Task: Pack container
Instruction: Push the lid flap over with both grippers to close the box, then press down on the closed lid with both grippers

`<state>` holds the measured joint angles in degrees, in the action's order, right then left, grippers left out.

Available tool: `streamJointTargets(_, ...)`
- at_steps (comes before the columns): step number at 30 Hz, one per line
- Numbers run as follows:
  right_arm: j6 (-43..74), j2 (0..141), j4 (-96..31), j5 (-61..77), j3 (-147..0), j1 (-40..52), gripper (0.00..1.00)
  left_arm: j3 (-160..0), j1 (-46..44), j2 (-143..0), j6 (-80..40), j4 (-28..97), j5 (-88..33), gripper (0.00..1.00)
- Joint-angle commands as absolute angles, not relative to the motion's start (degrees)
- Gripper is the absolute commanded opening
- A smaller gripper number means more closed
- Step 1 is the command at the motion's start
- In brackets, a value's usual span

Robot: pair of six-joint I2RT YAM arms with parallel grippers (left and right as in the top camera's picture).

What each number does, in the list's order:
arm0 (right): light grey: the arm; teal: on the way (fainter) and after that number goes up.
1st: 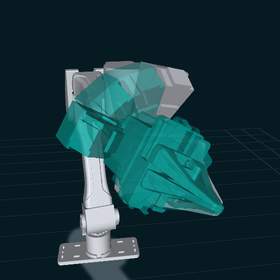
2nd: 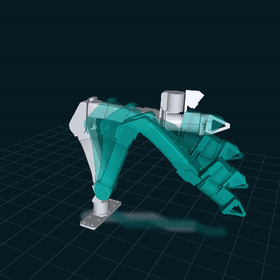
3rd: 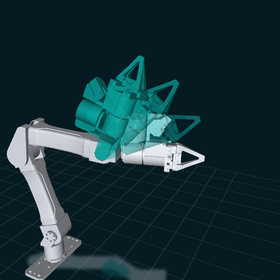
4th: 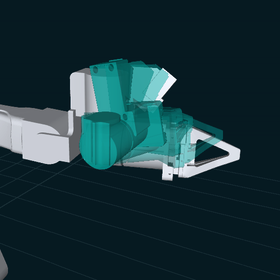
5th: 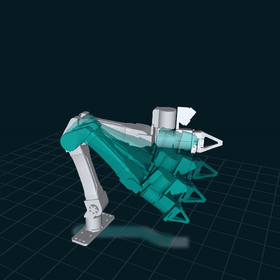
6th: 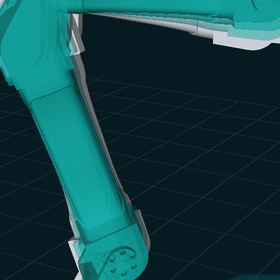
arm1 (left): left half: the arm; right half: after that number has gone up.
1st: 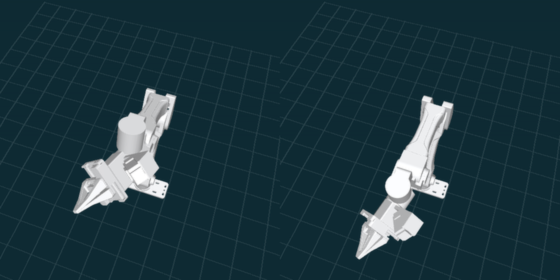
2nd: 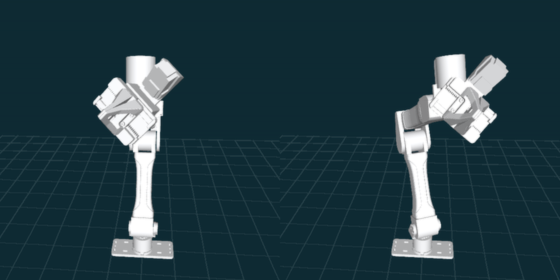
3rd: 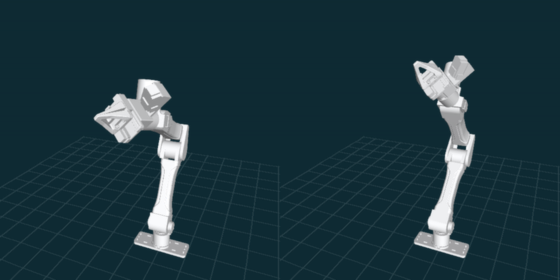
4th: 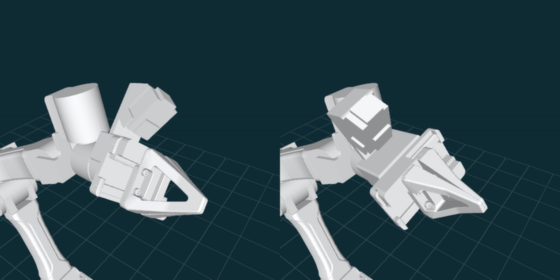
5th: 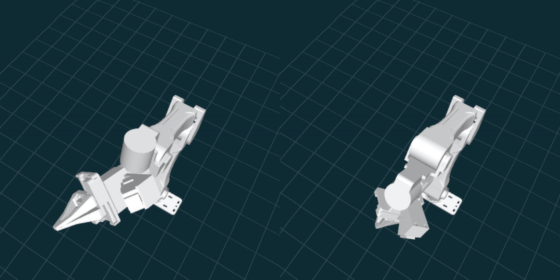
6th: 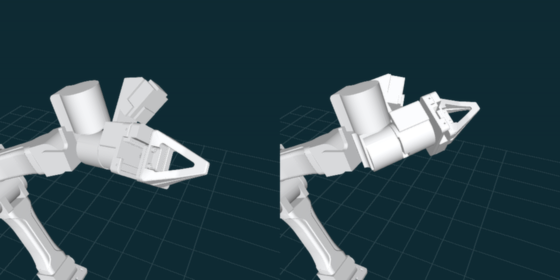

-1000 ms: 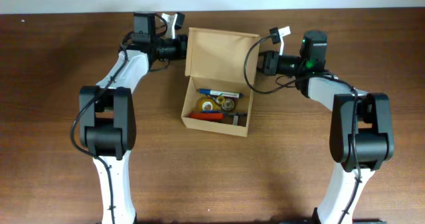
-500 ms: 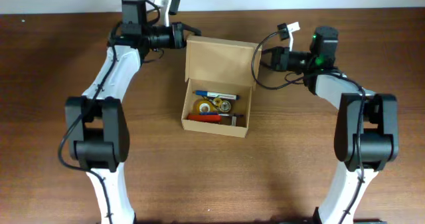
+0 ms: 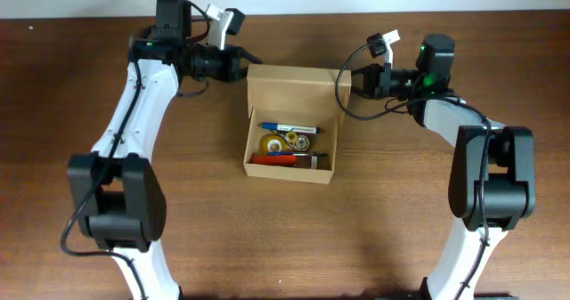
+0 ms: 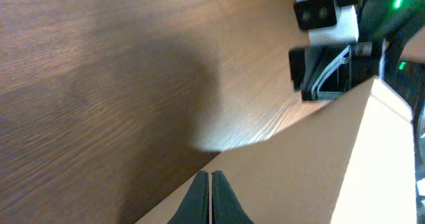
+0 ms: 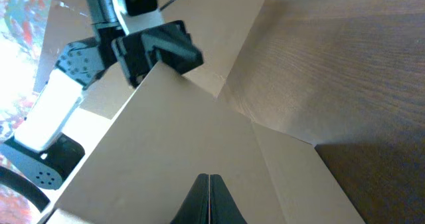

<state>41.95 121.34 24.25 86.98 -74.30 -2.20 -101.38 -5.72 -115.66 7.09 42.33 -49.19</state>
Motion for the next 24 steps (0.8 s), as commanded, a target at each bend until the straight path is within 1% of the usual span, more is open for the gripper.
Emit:
streamJointTargets(1, 44.84, 118.63, 24.38, 88.92, -75.44, -1.72, 0.04, -101.95, -7.14, -112.68, 16.53, 46.0, -45.12, 0.02)
streamJointTargets(7, 46.17, 118.63, 24.45, 88.68, -75.46, -1.61, 0.04, -101.95, -8.12, -112.64, 25.69, 55.22, -44.4, 0.02)
streamJointTargets(11, 47.48, 118.63, 24.6, 87.88, -75.46, -1.63, 0.04, -101.95, -8.27, -112.64, 25.85, 57.98, -40.75, 0.02)
streamJointTargets(14, 49.95, 118.63, 27.42, 85.97, -75.94, -2.33, 0.04, -101.95, -8.25, -112.62, 25.8, 59.05, -39.81, 0.02)
streamJointTargets(17, 51.72, 118.63, 32.56, 79.99, -76.71, -3.7, 0.04, -101.95, -8.25, -112.62, 25.82, 59.0, -39.0, 0.02)
streamJointTargets(24, 51.24, 118.63, 31.24, 59.35, -77.6, -6.72, 0.04, -101.95, -8.25, -112.62, 25.8, 59.02, -35.42, 0.02)
